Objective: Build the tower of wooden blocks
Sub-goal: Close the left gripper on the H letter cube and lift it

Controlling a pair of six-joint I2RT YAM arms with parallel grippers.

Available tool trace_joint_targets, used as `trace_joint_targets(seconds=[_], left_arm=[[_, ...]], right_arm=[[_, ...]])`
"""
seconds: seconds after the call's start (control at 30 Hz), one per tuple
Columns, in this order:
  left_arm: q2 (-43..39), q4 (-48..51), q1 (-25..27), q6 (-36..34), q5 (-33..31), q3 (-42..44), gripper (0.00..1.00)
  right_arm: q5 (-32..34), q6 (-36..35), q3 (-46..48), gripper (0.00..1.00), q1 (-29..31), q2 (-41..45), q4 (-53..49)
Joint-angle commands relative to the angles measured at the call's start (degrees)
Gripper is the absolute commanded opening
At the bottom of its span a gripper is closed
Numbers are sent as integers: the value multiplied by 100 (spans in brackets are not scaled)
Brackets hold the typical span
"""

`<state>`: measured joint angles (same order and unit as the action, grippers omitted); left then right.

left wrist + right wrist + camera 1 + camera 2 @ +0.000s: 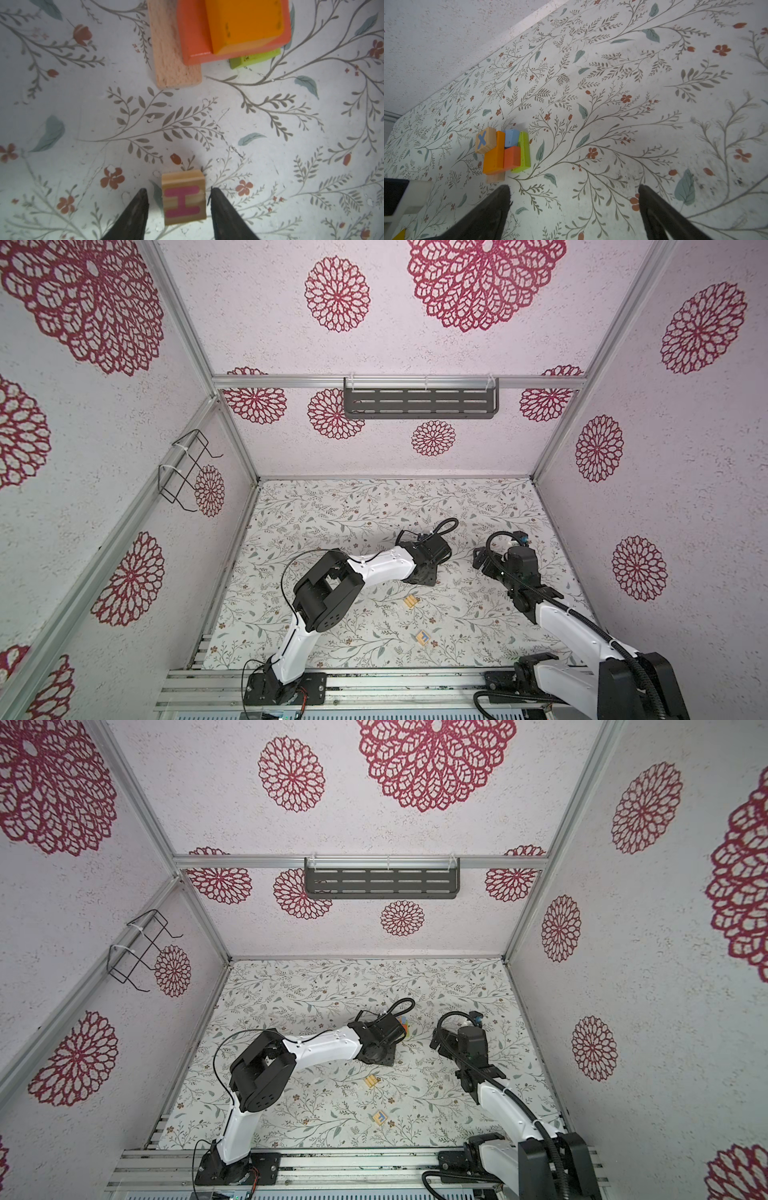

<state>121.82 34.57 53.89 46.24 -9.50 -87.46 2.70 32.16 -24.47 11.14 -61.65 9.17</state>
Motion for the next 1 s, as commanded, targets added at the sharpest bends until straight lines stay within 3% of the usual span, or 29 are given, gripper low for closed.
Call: trace_joint_targets(seconds=[0.0, 0.4, 0.57, 0.97], left_arm=[[62, 67, 70, 122, -42, -186, 47], [34, 308, 113, 119, -111, -373, 40], [112, 486, 124, 105, -158, -457, 47], [365, 696, 166, 70, -156, -726, 47]], right_arm=[[-3, 20, -93, 99, -33, 163, 60], [7, 9, -93, 99, -34, 327, -20], [11, 2, -85, 99, -33, 381, -47], [3, 9, -84, 99, -33, 388, -38]])
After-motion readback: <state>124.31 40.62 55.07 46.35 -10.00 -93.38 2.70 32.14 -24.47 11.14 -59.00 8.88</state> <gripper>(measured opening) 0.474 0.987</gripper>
